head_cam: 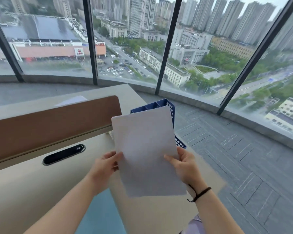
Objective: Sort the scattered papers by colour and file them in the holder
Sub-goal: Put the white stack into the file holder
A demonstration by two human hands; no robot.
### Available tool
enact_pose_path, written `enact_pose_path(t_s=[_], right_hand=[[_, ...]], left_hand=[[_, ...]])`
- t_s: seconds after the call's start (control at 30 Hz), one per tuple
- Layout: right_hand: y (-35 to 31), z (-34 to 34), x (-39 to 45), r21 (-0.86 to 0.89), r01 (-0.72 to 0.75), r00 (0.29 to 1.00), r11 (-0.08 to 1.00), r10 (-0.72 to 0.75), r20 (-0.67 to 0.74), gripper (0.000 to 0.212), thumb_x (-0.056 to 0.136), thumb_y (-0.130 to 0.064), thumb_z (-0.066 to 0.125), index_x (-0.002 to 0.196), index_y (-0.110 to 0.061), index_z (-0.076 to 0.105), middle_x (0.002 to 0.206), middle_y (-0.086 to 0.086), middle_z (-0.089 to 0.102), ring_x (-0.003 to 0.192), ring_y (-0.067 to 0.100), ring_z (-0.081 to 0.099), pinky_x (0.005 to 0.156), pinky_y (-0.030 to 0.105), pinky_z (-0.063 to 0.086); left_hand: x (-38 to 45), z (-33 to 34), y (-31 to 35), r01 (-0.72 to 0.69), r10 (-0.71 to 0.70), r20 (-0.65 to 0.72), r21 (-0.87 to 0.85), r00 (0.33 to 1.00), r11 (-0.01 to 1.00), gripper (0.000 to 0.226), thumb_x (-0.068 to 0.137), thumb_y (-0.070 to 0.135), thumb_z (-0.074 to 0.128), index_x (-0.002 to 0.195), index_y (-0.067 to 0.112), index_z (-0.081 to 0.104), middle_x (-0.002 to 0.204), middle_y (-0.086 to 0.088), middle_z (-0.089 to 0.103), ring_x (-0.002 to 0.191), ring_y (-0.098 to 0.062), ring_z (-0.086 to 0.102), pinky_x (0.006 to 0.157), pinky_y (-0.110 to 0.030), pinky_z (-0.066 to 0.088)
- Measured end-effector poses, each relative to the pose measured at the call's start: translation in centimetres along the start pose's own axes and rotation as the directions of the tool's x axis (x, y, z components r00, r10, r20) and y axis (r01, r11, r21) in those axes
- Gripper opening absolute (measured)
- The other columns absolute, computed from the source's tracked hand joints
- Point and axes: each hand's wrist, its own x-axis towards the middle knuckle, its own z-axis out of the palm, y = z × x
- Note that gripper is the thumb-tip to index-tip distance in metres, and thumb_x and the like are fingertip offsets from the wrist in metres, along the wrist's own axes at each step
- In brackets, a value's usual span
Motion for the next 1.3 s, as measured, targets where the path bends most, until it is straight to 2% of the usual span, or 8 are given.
enact_pose_path(t_s=[0.13,0.33,0.47,0.63,0.77,1.03,1.17,1.3], right_hand=[[-1.7,-1.8,0.3,-0.015,0.058,0.988,0.998,-0.059,-0.142,0.022,0.090,0.001,0.064,0.090,-0.018,0.076,0.094,0.015,0.078,0.084,0.030,0.071,0.086,0.054,0.055],[-4.3,-6.6,5.0,0.033,0.182,0.935,0.983,-0.162,-0.315,0.032,0.094,0.000,0.059,0.076,-0.022,0.073,0.071,-0.005,0.073,0.064,0.011,0.064,0.063,0.029,0.052],[-3.5,-9.7,9.1,0.037,0.208,0.903,0.977,-0.177,-0.390,0.028,0.095,-0.008,0.063,0.080,-0.028,0.076,0.078,-0.006,0.076,0.072,0.015,0.066,0.063,0.027,0.052],[0.7,-10.8,13.8,0.062,0.146,0.904,0.987,-0.108,-0.413,0.027,0.094,-0.007,0.064,0.082,-0.027,0.077,0.084,-0.009,0.078,0.082,0.014,0.069,0.080,0.030,0.054],[5.0,-10.3,16.3,0.096,0.080,0.919,0.992,-0.036,-0.392,0.027,0.094,-0.005,0.063,0.083,-0.026,0.077,0.083,-0.005,0.079,0.077,0.006,0.069,0.075,0.022,0.053],[12.3,-8.2,21.1,0.151,-0.046,0.927,0.987,0.098,-0.362,0.017,0.088,-0.013,0.067,0.086,0.003,0.063,0.068,0.014,0.056,0.076,0.014,0.047,0.071,0.036,0.038],[14.0,-7.5,22.8,0.175,-0.114,0.915,0.978,0.172,-0.365,0.016,0.090,-0.011,0.067,0.074,-0.012,0.071,0.068,0.011,0.060,0.073,0.014,0.049,0.070,0.035,0.041],[14.5,-7.0,23.3,0.180,-0.148,0.907,0.972,0.206,-0.367,0.024,0.092,-0.006,0.065,0.073,-0.017,0.077,0.070,0.002,0.066,0.070,0.013,0.052,0.067,0.031,0.043]], left_hand=[[0.9,3.6,4.9,-0.225,0.224,0.037,0.286,0.974,0.931,0.010,0.094,0.006,0.062,0.097,0.008,0.071,0.084,-0.007,0.075,0.070,-0.019,0.067,0.061,-0.023,0.056],[7.1,11.0,11.3,-0.408,0.426,0.101,0.545,0.899,0.733,0.006,0.086,0.014,0.073,0.080,0.017,0.071,0.070,-0.002,0.071,0.062,-0.022,0.063,0.071,-0.037,0.054],[12.7,16.2,13.7,-0.438,0.461,0.155,0.663,0.874,0.607,0.009,0.080,0.030,0.076,0.082,0.021,0.075,0.079,0.002,0.075,0.081,-0.023,0.072,0.081,-0.038,0.059],[19.8,18.3,12.6,-0.365,0.422,0.184,0.839,0.888,0.404,0.008,0.082,0.028,0.074,0.085,0.021,0.074,0.084,0.004,0.074,0.085,-0.021,0.070,0.081,-0.036,0.056],[23.1,17.6,10.7,-0.221,0.412,0.146,0.965,0.900,0.139,0.010,0.083,0.041,0.069,0.080,0.032,0.069,0.087,0.011,0.072,0.088,-0.019,0.065,0.091,-0.041,0.049],[27.5,16.1,9.0,-0.096,0.338,0.191,0.956,0.922,-0.278,0.032,0.091,0.055,0.053,0.081,0.029,0.069,0.111,0.014,0.061,0.121,-0.025,0.042,0.100,-0.049,0.026],[28.5,15.9,8.5,-0.102,0.332,0.214,0.940,0.919,-0.325,0.035,0.093,0.055,0.051,0.078,0.027,0.066,0.128,0.010,0.055,0.128,-0.027,0.036,0.108,-0.053,0.022],[28.9,15.6,8.6,-0.123,0.427,0.205,0.970,0.881,-0.211,0.027,0.090,0.047,0.056,0.086,0.021,0.063,0.104,0.000,0.061,0.106,-0.029,0.051,0.095,-0.048,0.036]])
